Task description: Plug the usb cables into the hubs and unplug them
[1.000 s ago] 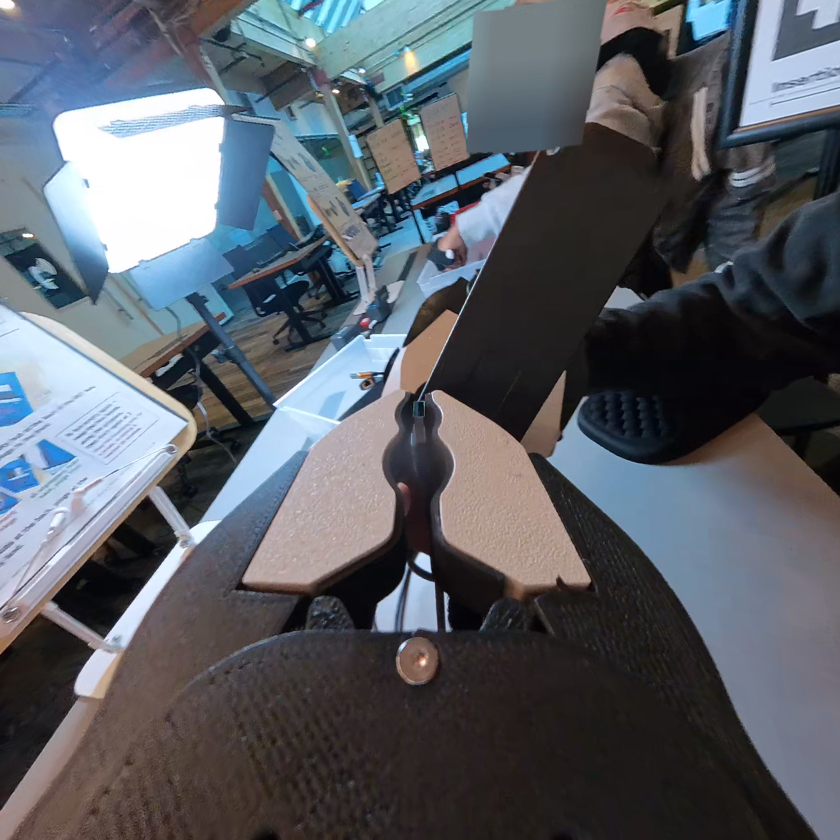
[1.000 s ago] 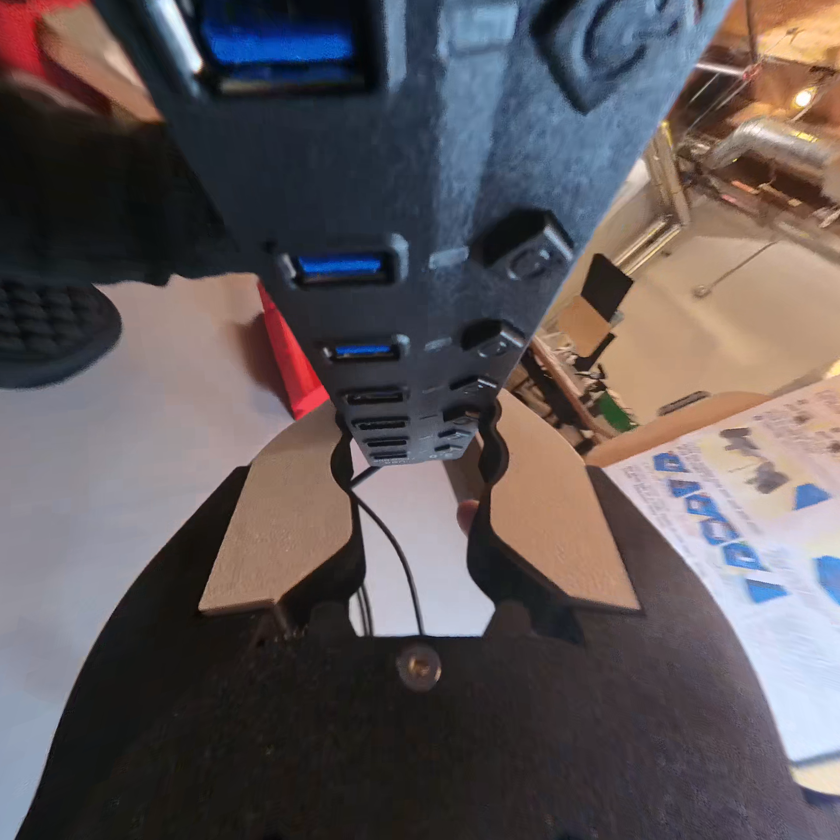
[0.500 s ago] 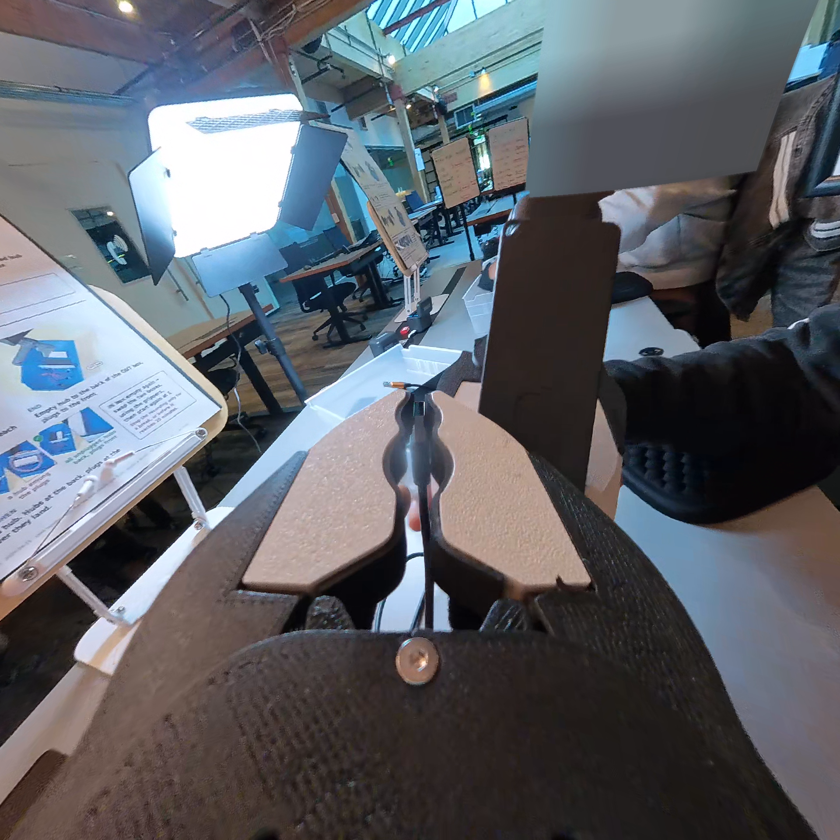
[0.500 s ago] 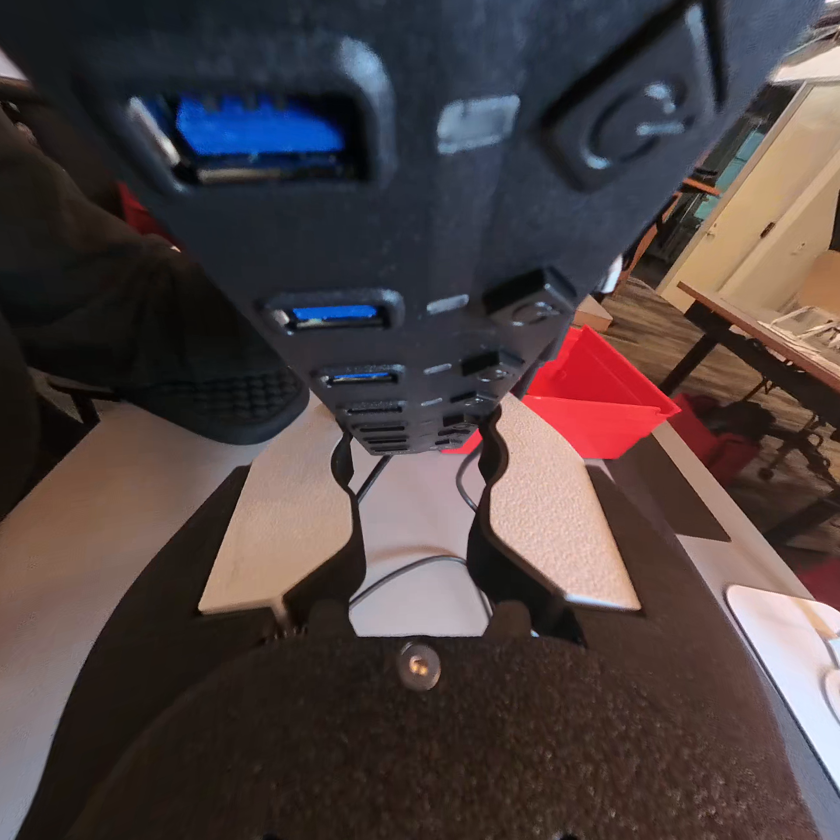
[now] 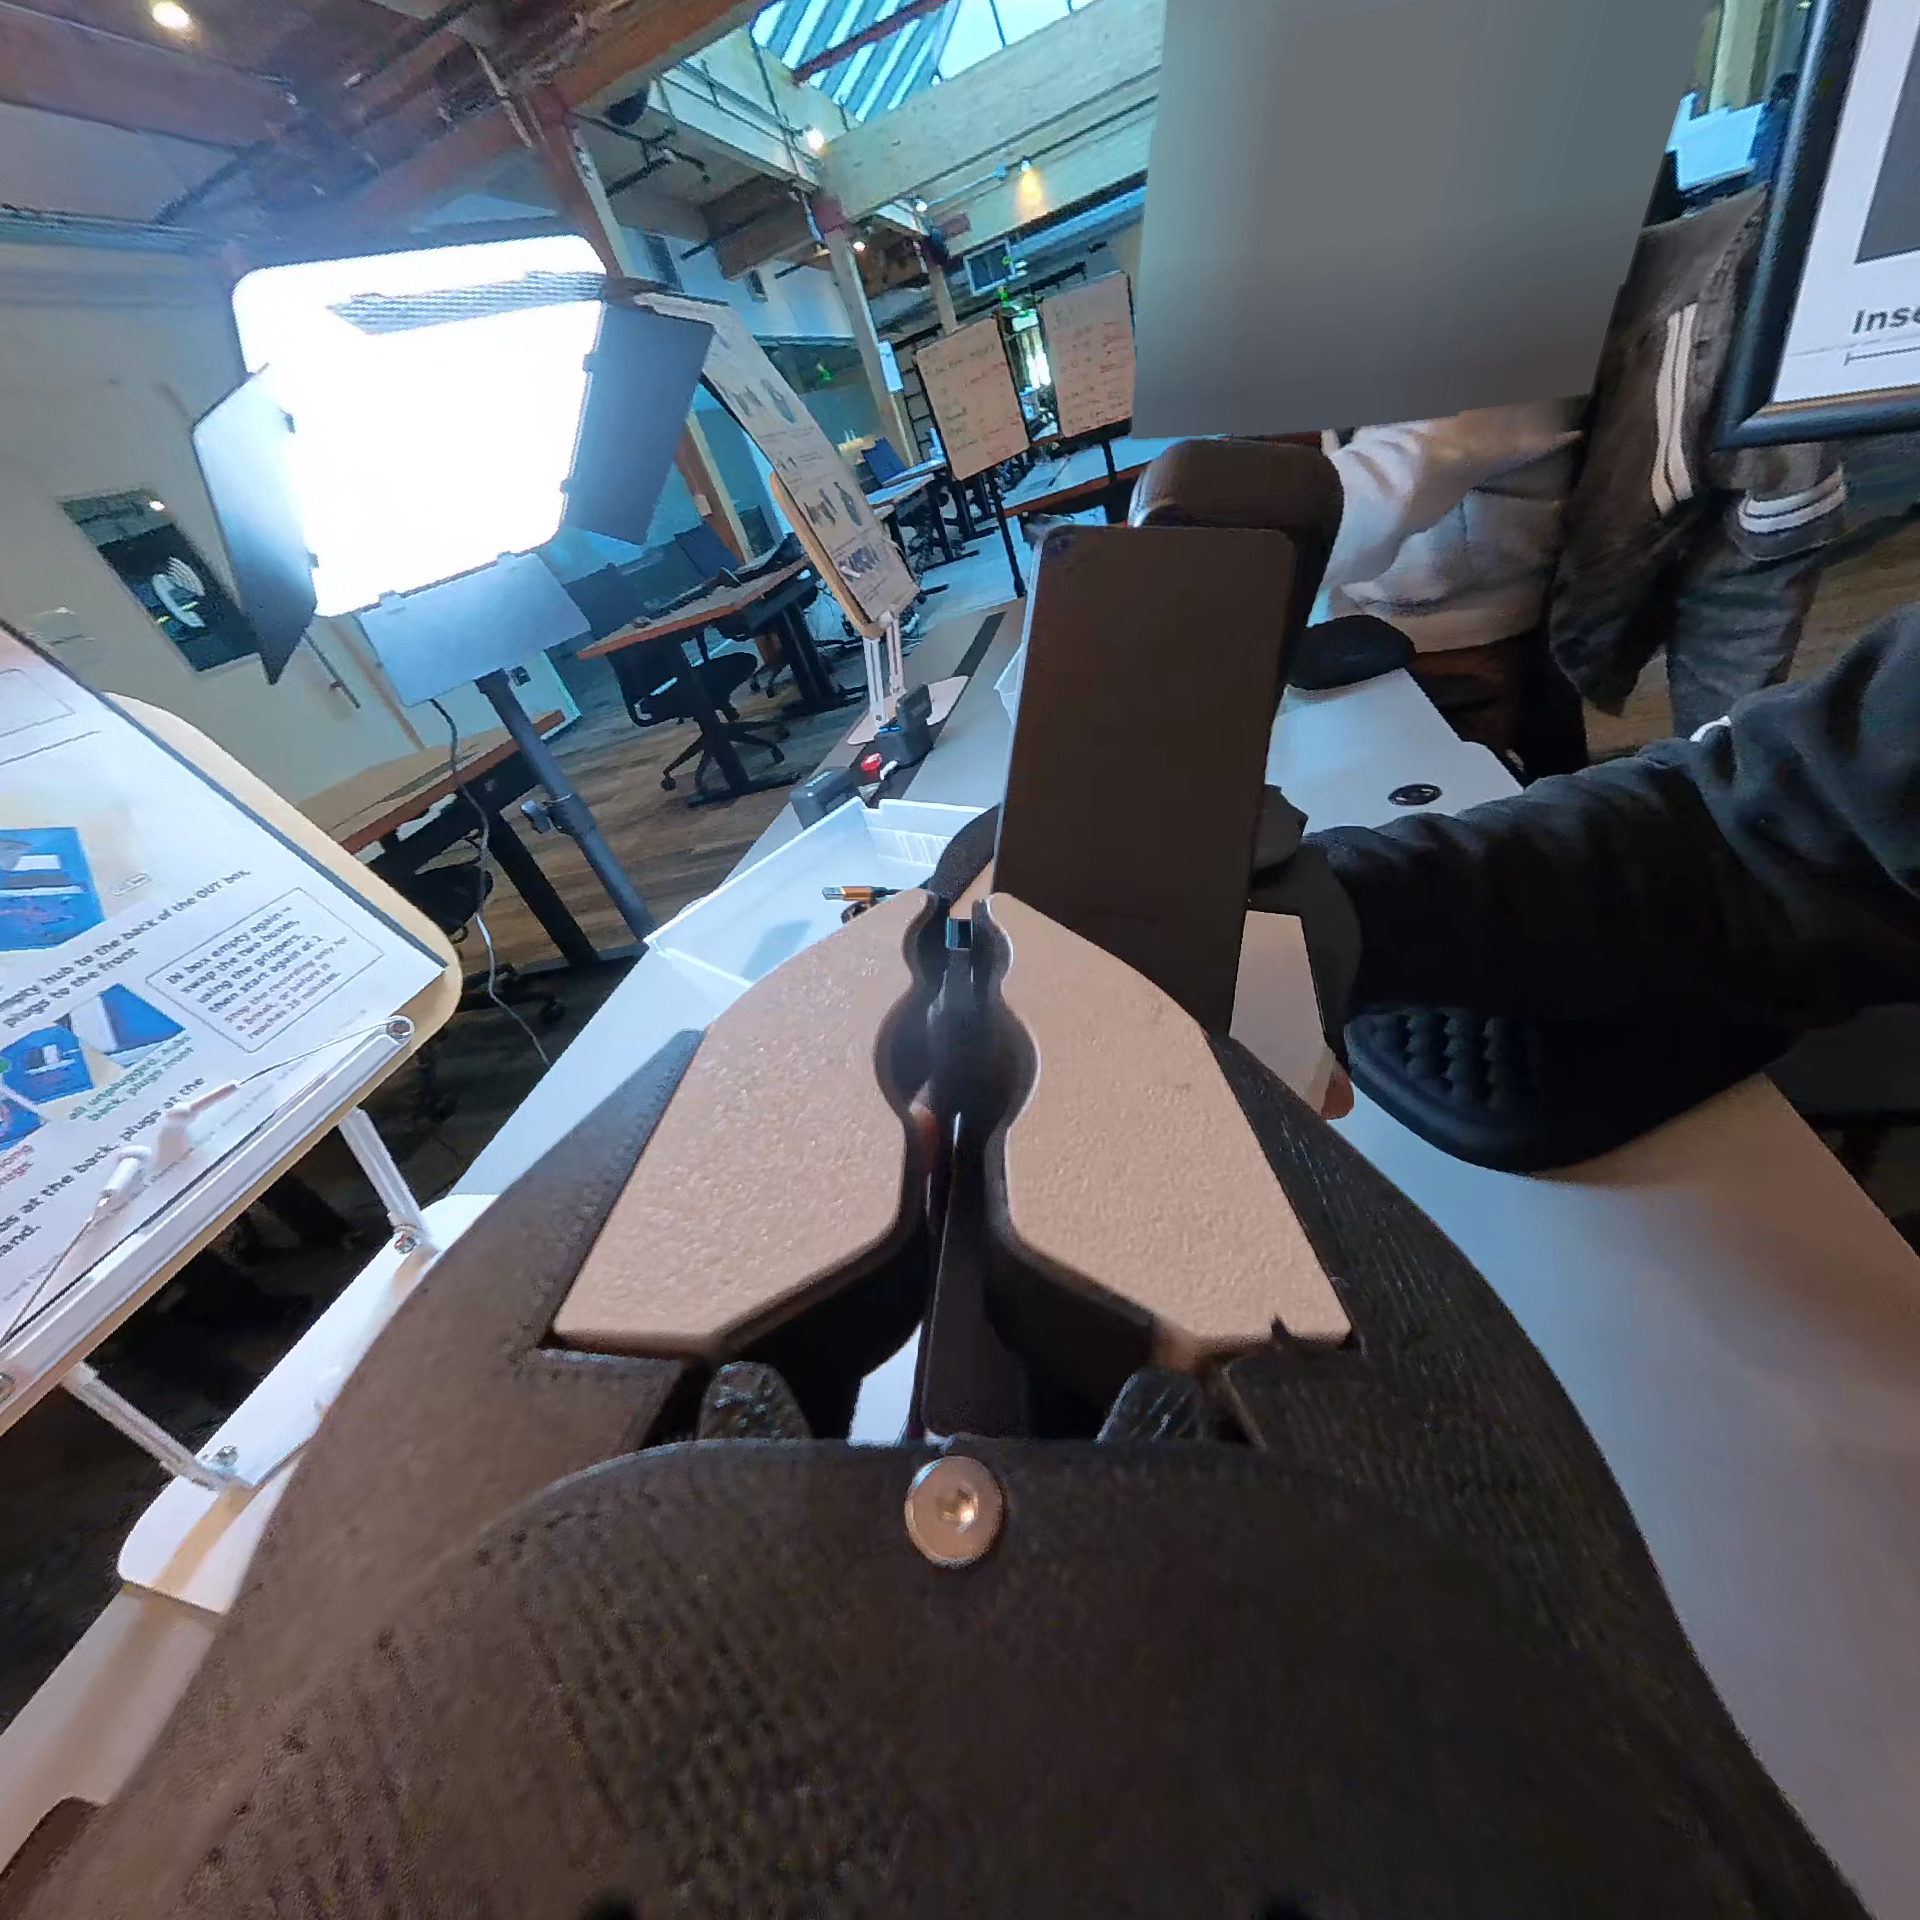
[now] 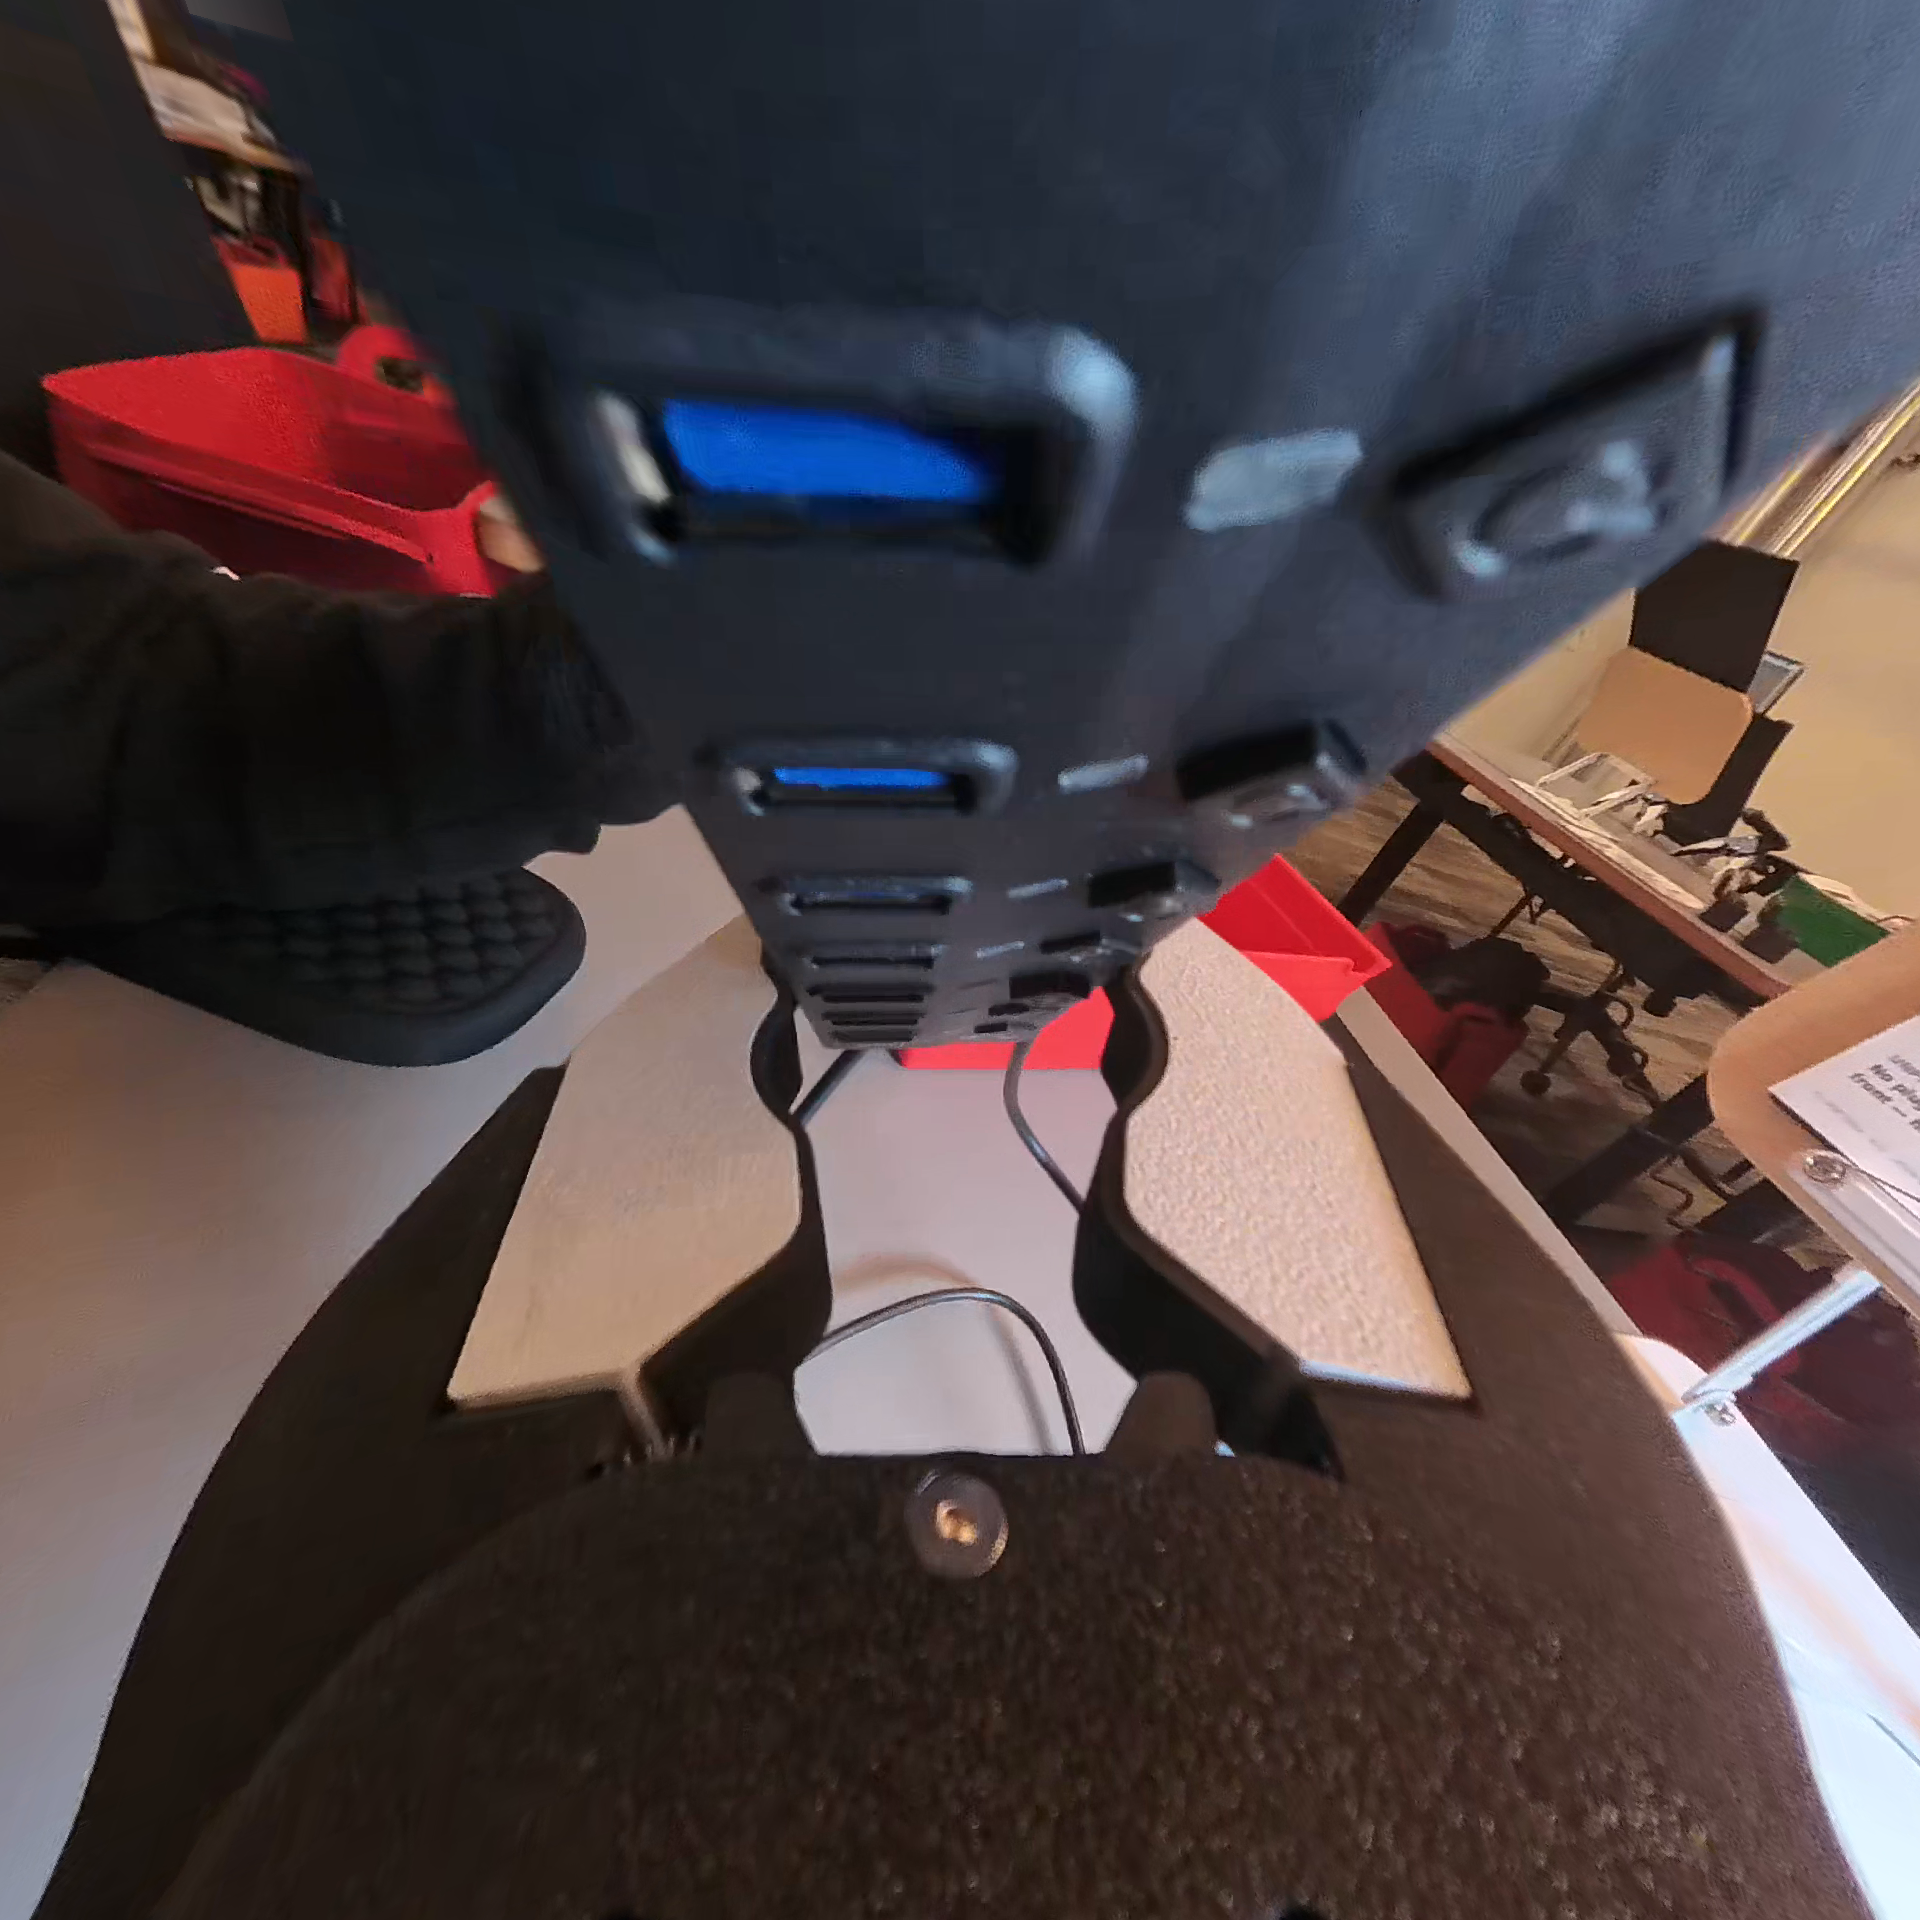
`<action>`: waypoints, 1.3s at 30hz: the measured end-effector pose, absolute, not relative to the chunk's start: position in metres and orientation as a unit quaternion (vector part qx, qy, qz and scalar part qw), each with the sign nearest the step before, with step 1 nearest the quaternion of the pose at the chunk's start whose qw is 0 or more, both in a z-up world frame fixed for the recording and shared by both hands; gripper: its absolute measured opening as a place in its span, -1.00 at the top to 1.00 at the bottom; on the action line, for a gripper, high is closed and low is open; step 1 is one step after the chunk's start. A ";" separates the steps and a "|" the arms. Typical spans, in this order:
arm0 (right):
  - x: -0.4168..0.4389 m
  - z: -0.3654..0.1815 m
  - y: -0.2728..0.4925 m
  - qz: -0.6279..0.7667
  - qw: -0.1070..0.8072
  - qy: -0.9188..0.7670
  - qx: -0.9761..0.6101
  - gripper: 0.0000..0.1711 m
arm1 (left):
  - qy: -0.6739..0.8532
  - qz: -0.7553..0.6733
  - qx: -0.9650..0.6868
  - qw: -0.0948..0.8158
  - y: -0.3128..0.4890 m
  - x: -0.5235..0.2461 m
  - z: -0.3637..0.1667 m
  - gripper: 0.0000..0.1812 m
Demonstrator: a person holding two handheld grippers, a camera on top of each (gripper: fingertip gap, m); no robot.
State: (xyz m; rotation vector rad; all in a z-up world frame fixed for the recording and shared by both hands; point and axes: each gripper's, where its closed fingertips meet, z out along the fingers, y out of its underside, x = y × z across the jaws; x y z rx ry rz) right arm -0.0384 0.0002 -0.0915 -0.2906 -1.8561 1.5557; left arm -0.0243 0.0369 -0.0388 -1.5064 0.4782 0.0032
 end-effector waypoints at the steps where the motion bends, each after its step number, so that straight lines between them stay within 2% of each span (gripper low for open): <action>1: -0.037 -0.091 -0.002 0.601 0.341 -0.714 -0.110 0.31 | 0.217 0.001 -0.677 0.704 0.038 -0.023 -0.040 0.95; 4: -0.035 -0.091 -0.007 0.610 0.331 -0.712 -0.107 0.26 | 0.224 -0.007 -0.677 0.701 0.038 -0.019 -0.042 0.95; 12: -0.024 -0.089 -0.014 0.667 0.238 -0.698 -0.109 0.28 | 0.224 -0.009 -0.677 0.701 0.036 -0.019 -0.039 0.94; 18: -0.007 -0.069 -0.009 0.754 0.114 -0.639 -0.106 0.28 | 0.186 -0.026 -0.672 0.717 0.032 -0.031 -0.028 0.78; 23: -0.005 -0.045 0.015 0.808 0.078 -0.573 -0.113 0.28 | 0.160 -0.042 -0.661 0.732 0.021 -0.042 -0.016 0.68; 26: -0.009 -0.027 0.039 0.823 0.100 -0.543 -0.132 0.28 | 0.147 -0.030 -0.653 0.742 0.013 -0.051 -0.007 0.67; 29: -0.015 0.001 0.074 0.820 0.163 -0.526 -0.157 0.28 | 0.138 -0.005 -0.651 0.747 0.006 -0.060 0.000 0.67; 39: -0.053 0.136 0.198 0.699 0.371 -0.560 -0.246 0.28 | 0.128 0.037 -0.658 0.741 0.004 -0.073 -0.001 0.71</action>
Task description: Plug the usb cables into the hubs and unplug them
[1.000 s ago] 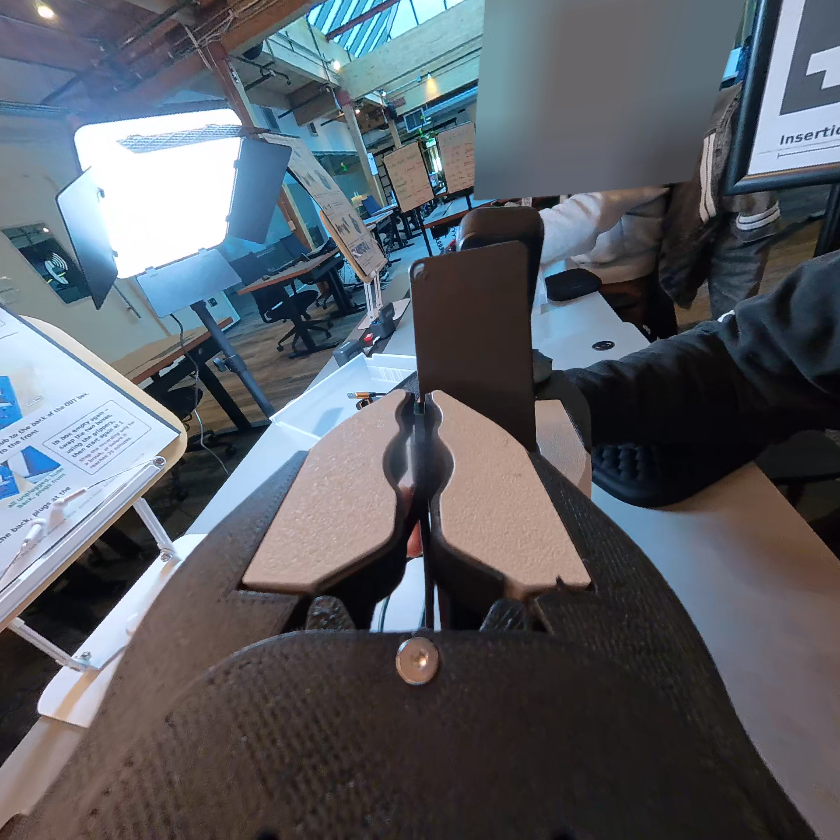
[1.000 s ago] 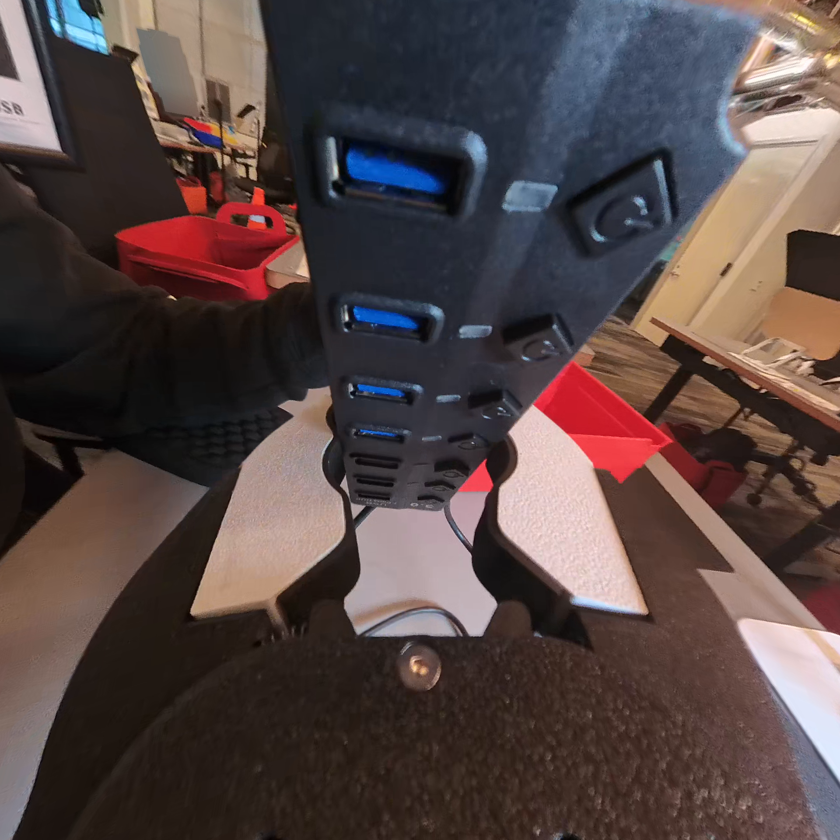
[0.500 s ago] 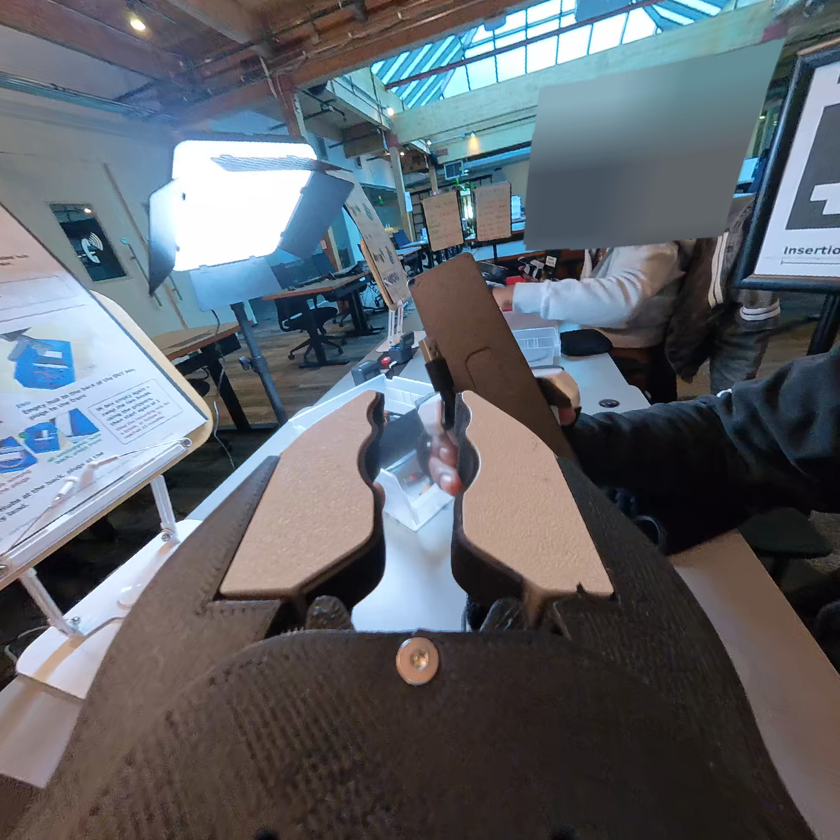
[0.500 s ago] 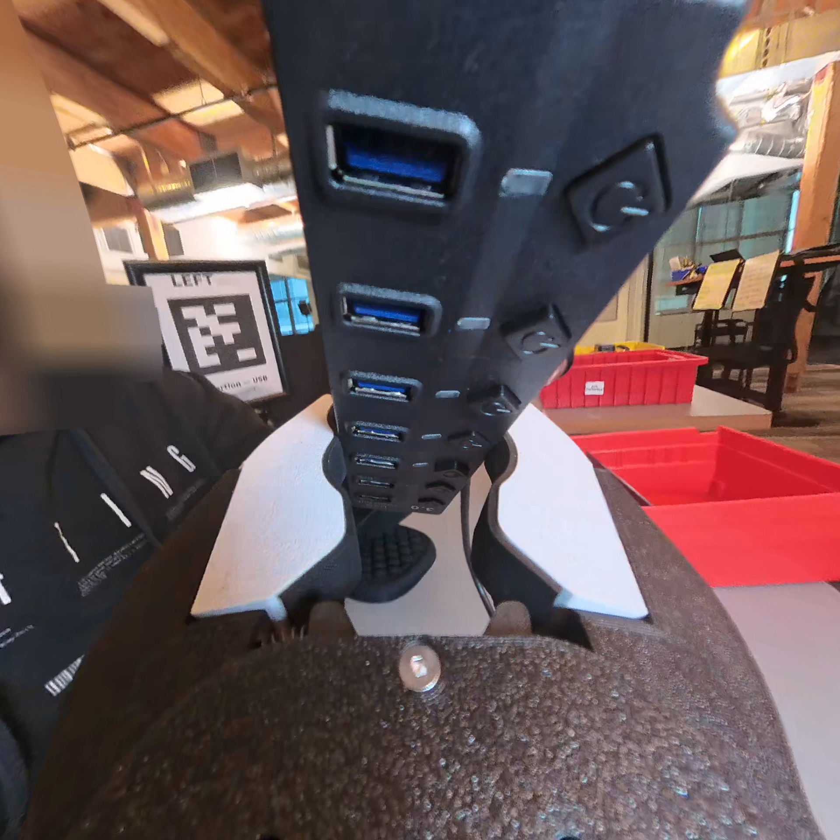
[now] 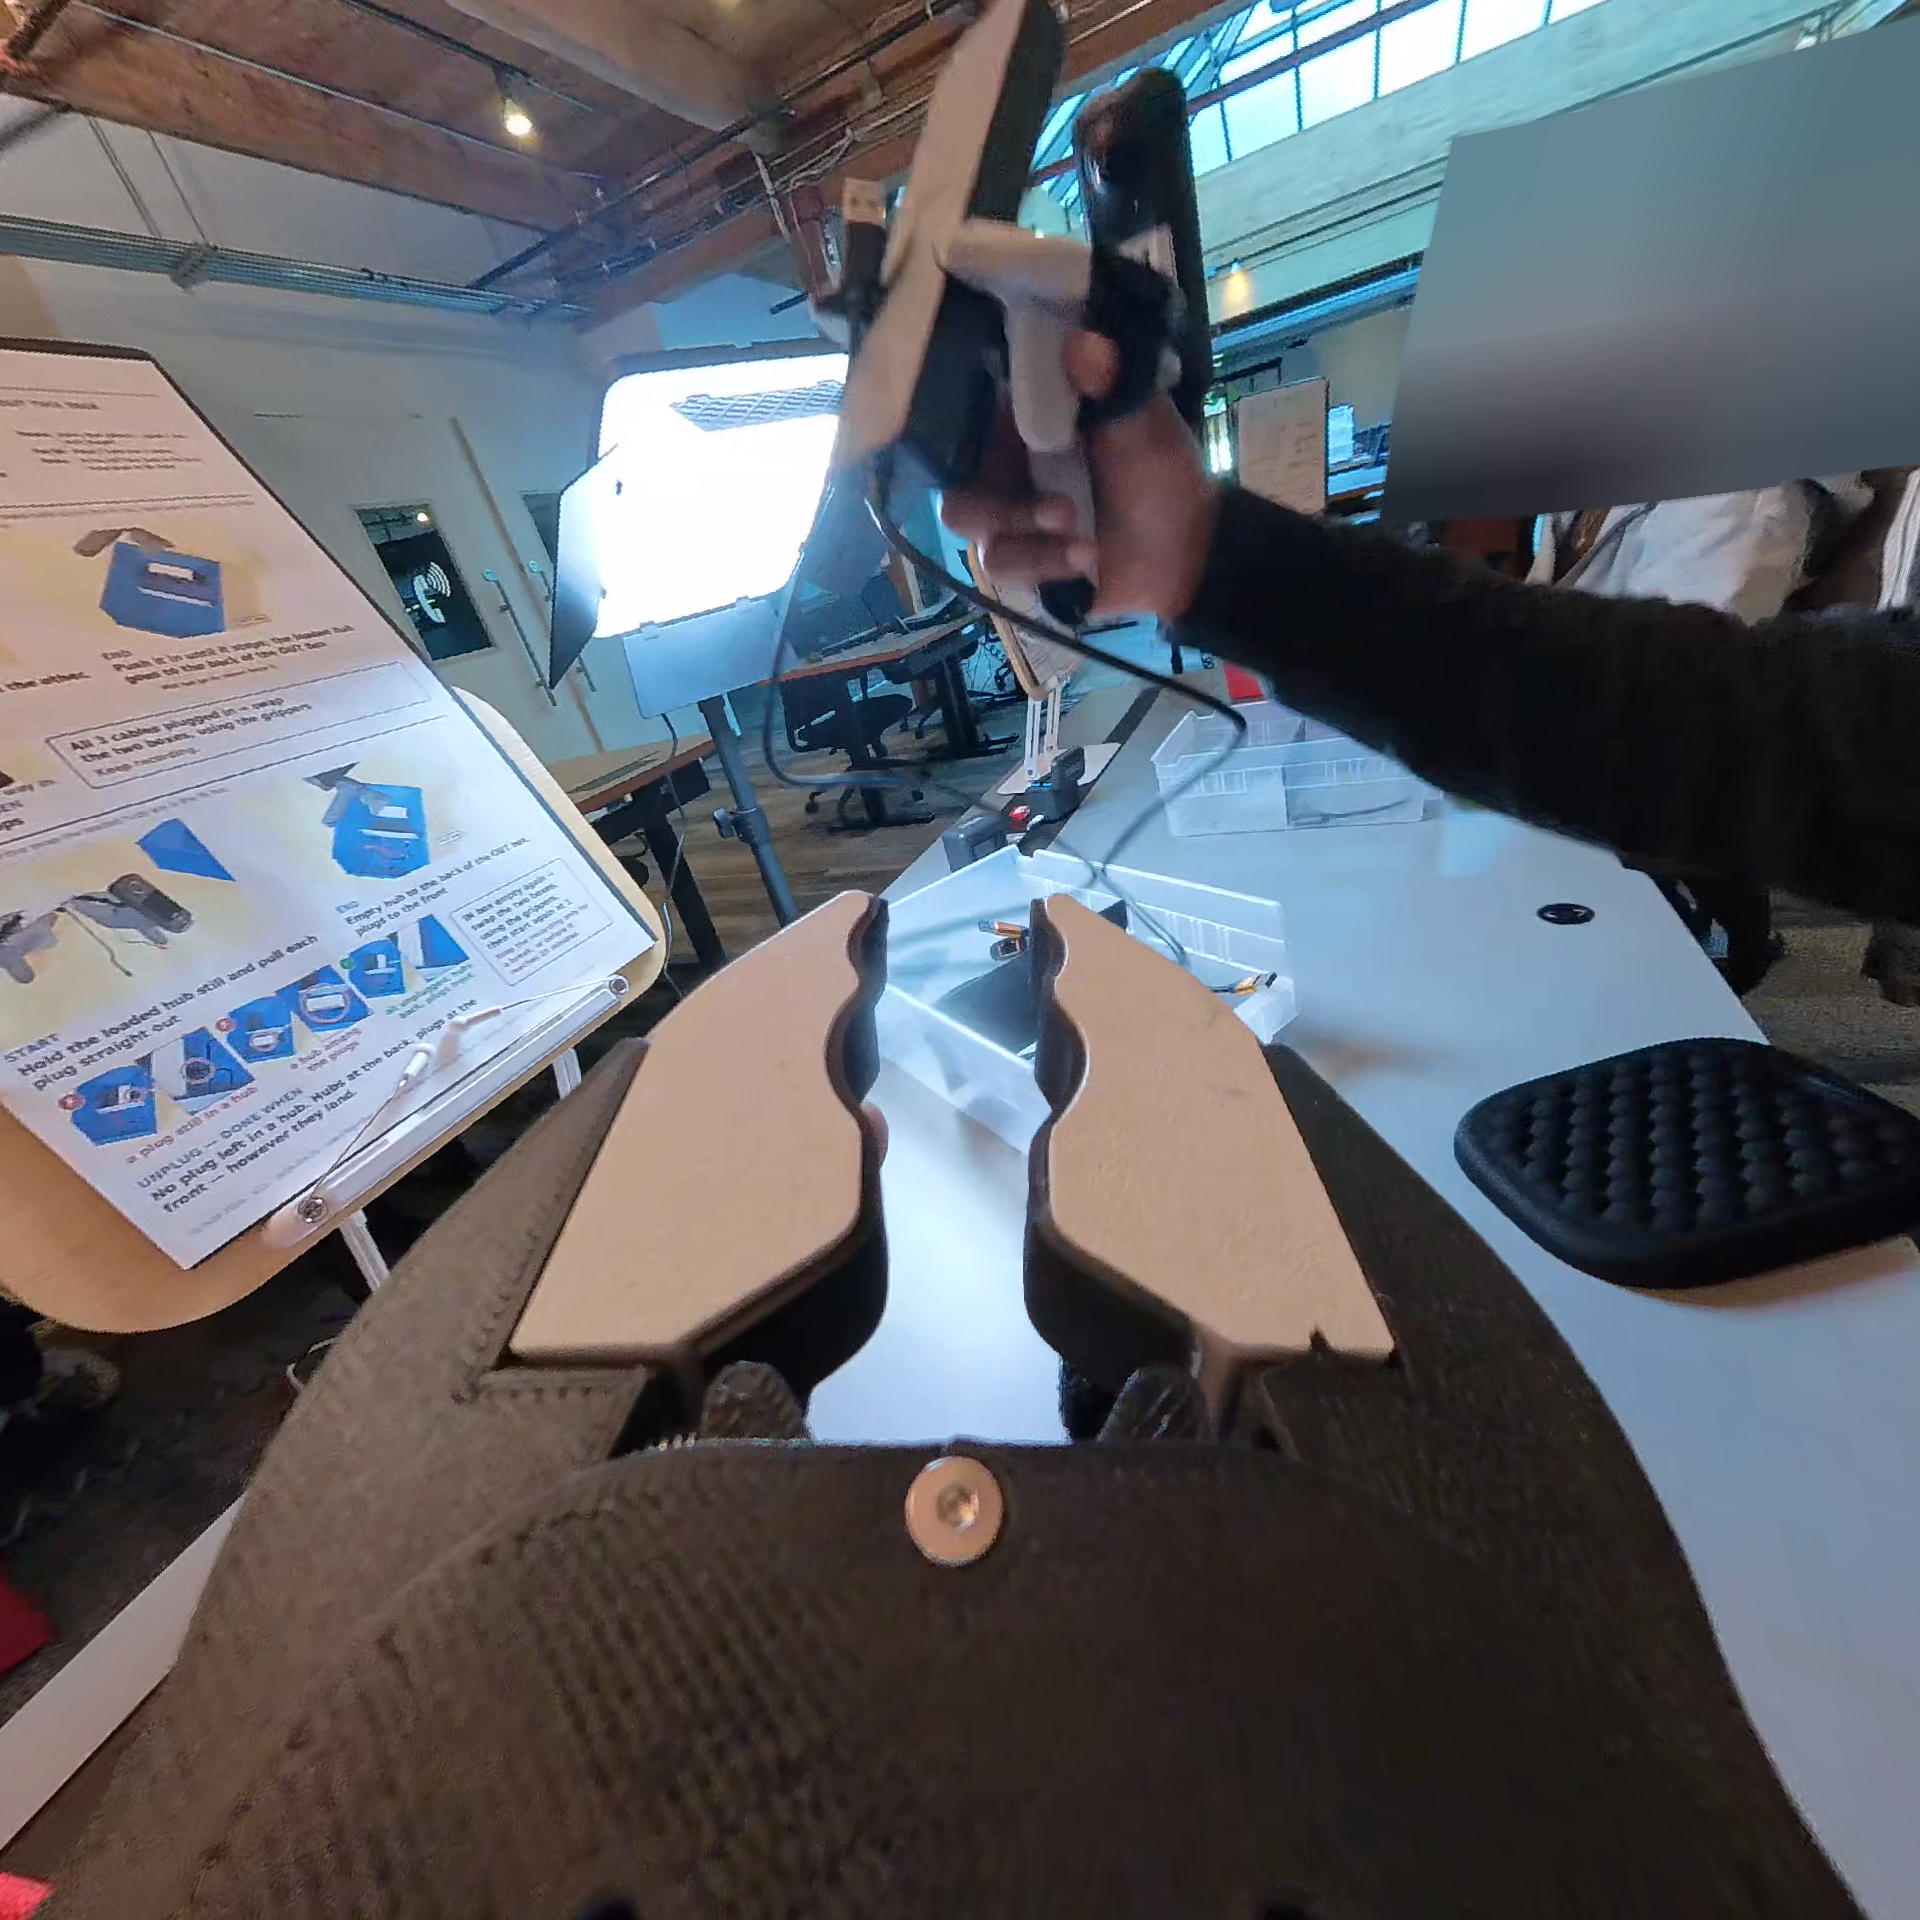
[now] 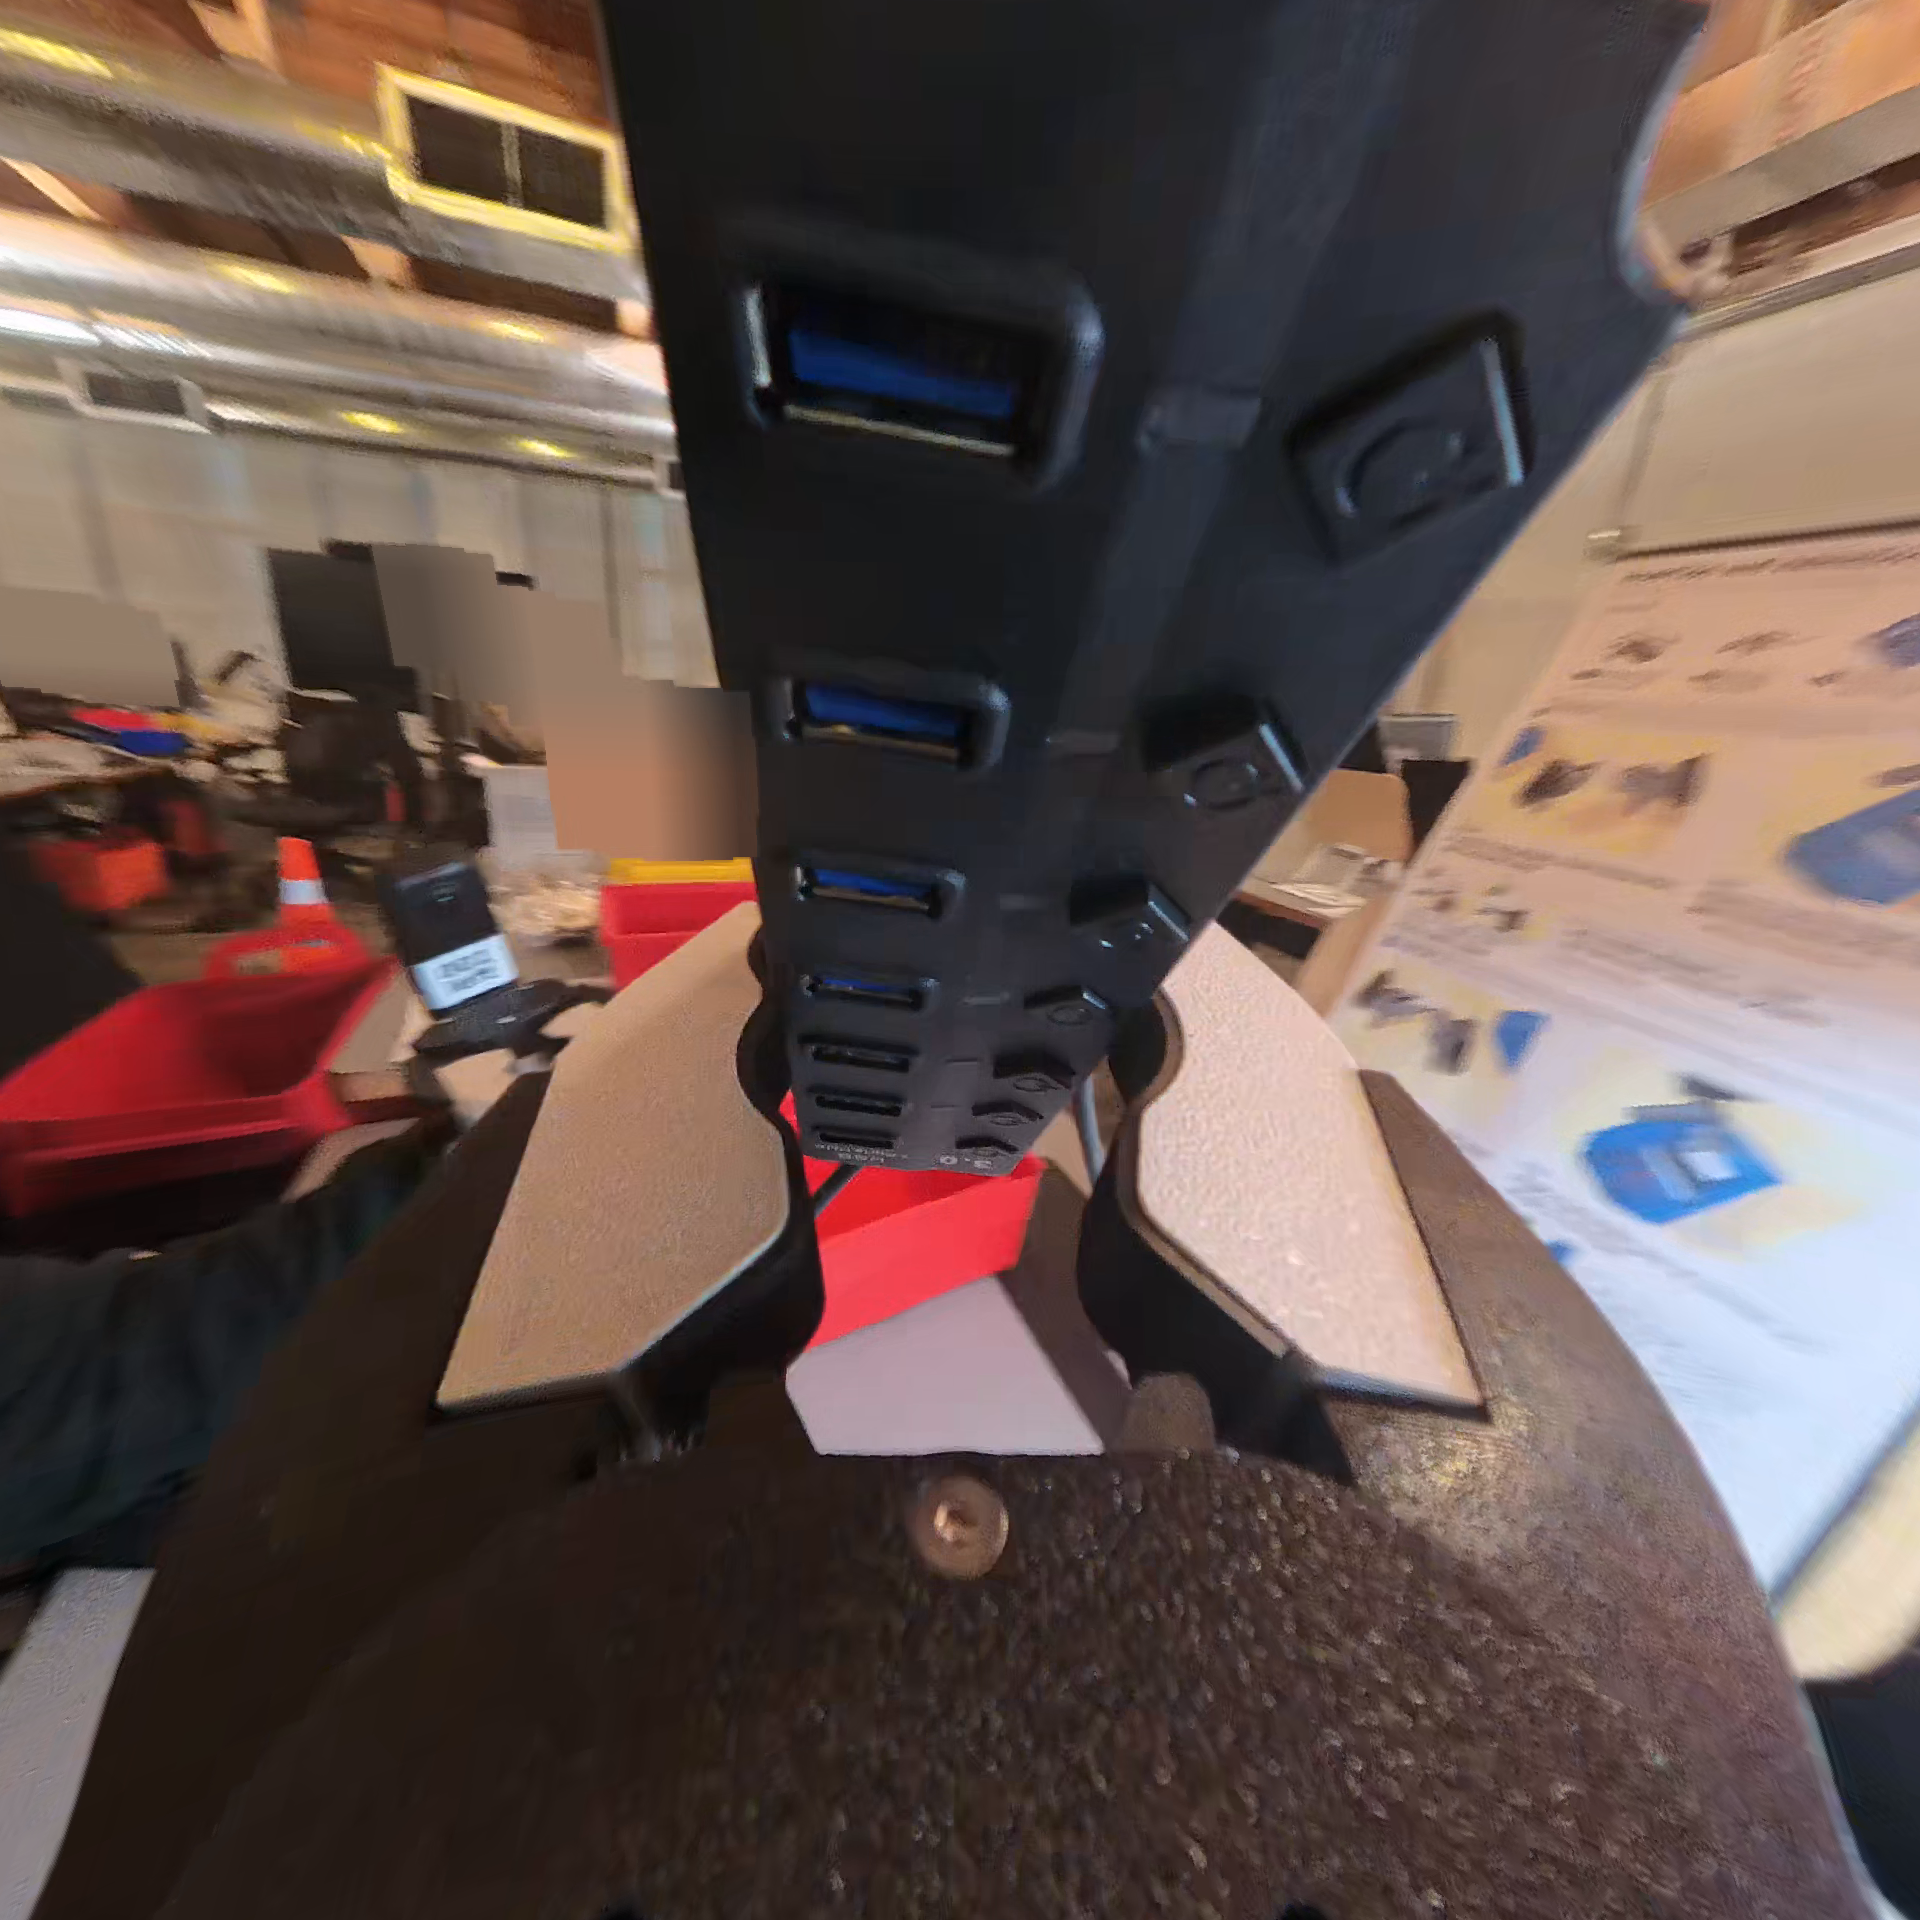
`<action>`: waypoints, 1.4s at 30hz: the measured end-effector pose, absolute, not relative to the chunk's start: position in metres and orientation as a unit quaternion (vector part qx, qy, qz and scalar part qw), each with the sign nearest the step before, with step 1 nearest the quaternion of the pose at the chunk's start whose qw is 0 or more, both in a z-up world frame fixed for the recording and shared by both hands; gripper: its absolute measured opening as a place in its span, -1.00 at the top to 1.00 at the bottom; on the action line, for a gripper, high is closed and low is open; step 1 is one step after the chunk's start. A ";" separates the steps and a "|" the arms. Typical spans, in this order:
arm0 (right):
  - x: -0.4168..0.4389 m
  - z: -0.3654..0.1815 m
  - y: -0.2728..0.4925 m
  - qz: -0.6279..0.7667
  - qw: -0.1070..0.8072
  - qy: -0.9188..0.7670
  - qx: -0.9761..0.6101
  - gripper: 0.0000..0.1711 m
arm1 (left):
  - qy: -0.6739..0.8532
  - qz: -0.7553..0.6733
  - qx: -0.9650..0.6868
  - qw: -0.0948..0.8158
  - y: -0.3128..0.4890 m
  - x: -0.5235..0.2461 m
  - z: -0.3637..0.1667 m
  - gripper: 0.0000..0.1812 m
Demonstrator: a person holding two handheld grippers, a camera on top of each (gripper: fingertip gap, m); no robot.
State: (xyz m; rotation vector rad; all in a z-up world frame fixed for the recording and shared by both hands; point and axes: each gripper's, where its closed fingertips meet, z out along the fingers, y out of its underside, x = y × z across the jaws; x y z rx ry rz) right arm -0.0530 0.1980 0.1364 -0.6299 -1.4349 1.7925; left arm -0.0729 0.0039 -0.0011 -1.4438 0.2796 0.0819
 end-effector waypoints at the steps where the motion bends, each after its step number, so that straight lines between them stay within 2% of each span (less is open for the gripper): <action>1: -0.058 0.146 0.211 0.680 0.393 -0.564 -0.257 0.28 | 0.127 0.038 -0.660 0.739 0.004 -0.073 -0.002 0.71; 4: -0.072 0.155 0.256 0.622 0.441 -0.573 -0.302 0.28 | 0.125 0.039 -0.663 0.737 0.006 -0.076 -0.005 0.72; 7: -0.082 0.137 0.308 0.576 0.465 -0.569 -0.357 0.28 | 0.123 0.038 -0.666 0.734 0.008 -0.077 -0.007 0.72; 11: -0.089 0.071 0.374 0.525 0.464 -0.556 -0.447 0.29 | 0.120 0.042 -0.675 0.727 0.011 -0.080 -0.013 0.73; 15: -0.086 0.010 0.410 0.483 0.465 -0.553 -0.495 0.28 | 0.118 0.039 -0.680 0.723 0.015 -0.082 -0.018 0.74; 18: -0.085 -0.049 0.425 0.377 0.463 -0.607 -0.525 0.28 | 0.117 0.040 -0.685 0.718 0.018 -0.084 -0.023 0.74; 24: -0.070 -0.168 0.450 0.114 0.376 -0.737 -0.550 0.28 | 0.122 0.046 -0.697 0.705 0.024 -0.083 -0.032 0.76; 27: -0.055 -0.203 0.465 -0.020 0.321 -0.785 -0.529 0.28 | 0.127 0.048 -0.704 0.698 0.027 -0.081 -0.037 0.76; 29: -0.047 -0.221 0.468 -0.055 0.271 -0.799 -0.534 0.28 | 0.131 0.050 -0.708 0.692 0.028 -0.080 -0.040 0.76; 33: -0.051 -0.213 0.467 -0.024 0.262 -0.787 -0.558 0.24 | 0.133 0.052 -0.711 0.688 0.028 -0.081 -0.042 0.76; 37: -0.065 -0.159 0.450 0.077 0.292 -0.763 -0.571 0.16 | 0.127 0.047 -0.710 0.691 0.028 -0.085 -0.042 0.77; 40: -0.080 -0.119 0.423 0.139 0.324 -0.755 -0.553 0.22 | 0.126 0.046 -0.711 0.691 0.030 -0.085 -0.043 0.77; 42: -0.092 -0.111 0.398 0.151 0.326 -0.769 -0.530 0.30 | 0.128 0.046 -0.711 0.690 0.030 -0.084 -0.043 0.77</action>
